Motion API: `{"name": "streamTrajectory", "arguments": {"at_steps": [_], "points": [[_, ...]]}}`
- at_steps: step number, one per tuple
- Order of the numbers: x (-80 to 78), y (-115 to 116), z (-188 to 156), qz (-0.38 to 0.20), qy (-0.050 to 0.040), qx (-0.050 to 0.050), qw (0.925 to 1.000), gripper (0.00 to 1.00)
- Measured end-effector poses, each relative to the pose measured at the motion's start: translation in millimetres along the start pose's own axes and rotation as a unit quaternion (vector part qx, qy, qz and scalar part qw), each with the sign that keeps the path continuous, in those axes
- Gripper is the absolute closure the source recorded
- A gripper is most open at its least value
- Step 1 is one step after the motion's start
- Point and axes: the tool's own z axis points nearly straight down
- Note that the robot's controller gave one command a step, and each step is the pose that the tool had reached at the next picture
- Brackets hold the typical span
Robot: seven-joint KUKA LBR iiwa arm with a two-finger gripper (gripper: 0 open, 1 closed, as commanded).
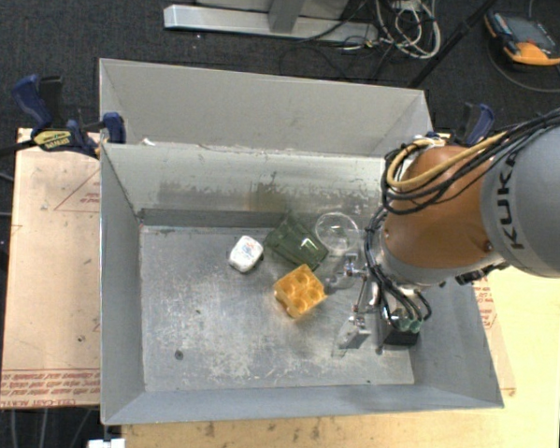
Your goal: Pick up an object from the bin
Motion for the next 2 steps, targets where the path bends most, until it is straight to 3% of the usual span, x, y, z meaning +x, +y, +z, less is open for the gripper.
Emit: {"name": "streamTrajectory", "arguments": {"at_steps": [1,2], "points": [[-1.9,0,-4,0.000,-0.0038,0.000,1.0000,0.00],[-20.3,6,11,-0.033,-0.0071,0.001,0.9994,0.00]]}}
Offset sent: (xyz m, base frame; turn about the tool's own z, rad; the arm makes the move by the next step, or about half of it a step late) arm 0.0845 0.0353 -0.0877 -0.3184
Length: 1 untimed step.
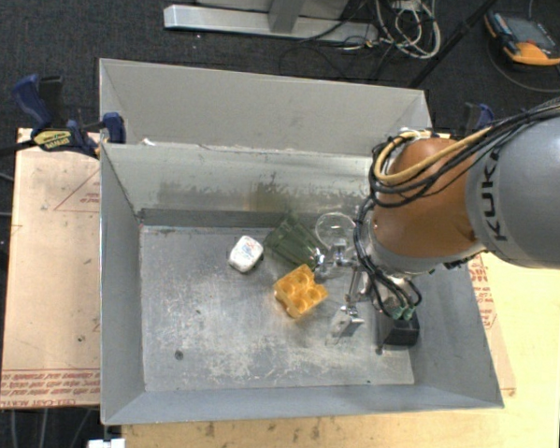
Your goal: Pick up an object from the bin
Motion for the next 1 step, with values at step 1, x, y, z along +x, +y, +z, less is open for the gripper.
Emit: {"name": "streamTrajectory", "arguments": {"at_steps": [1], "points": [[-31.6,29.6,53.5,-0.080,-0.0005,-0.001,0.9968,0.00]]}}
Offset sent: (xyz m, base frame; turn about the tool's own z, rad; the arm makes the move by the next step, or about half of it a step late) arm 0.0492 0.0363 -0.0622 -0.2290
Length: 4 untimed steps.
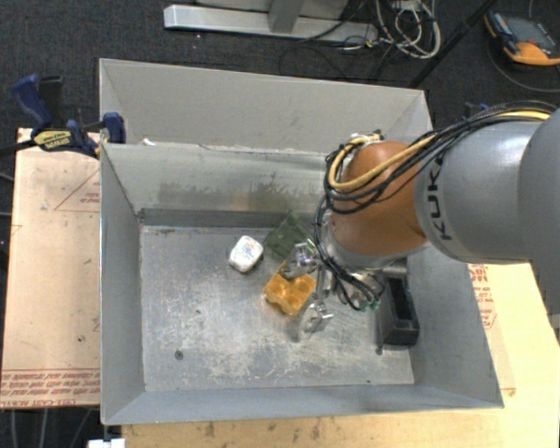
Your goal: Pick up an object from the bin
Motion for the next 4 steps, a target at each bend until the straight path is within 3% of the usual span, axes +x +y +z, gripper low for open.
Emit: {"name": "streamTrajectory", "arguments": {"at_steps": [1,2,3,4], "points": [[-1.5,3,5,-0.016,0.0024,-0.001,0.9999,1.00],[-1.5,3,5,-0.016,0.0024,-0.001,0.9999,1.00],[5.3,-1,-98,-0.043,0.0026,-0.001,0.9991,1.00],[5.3,-1,-98,-0.043,0.0026,-0.001,0.9991,1.00]]}}
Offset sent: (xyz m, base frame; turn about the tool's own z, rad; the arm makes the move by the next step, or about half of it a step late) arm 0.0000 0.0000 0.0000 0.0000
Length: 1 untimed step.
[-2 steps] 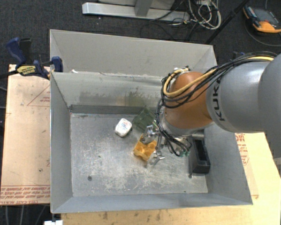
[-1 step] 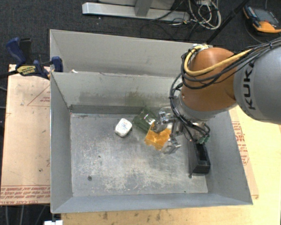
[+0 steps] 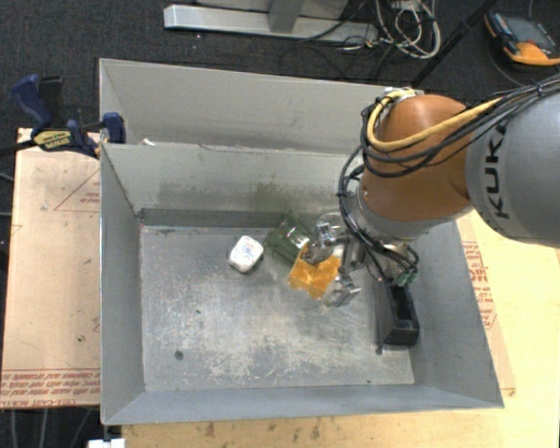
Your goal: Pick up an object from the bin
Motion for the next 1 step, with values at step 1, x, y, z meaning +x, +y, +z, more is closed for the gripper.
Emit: {"name": "streamTrajectory", "arguments": {"at_steps": [1], "points": [[0.9,5.2,-24.8,0.002,0.0012,0.000,1.0000,1.00]]}}
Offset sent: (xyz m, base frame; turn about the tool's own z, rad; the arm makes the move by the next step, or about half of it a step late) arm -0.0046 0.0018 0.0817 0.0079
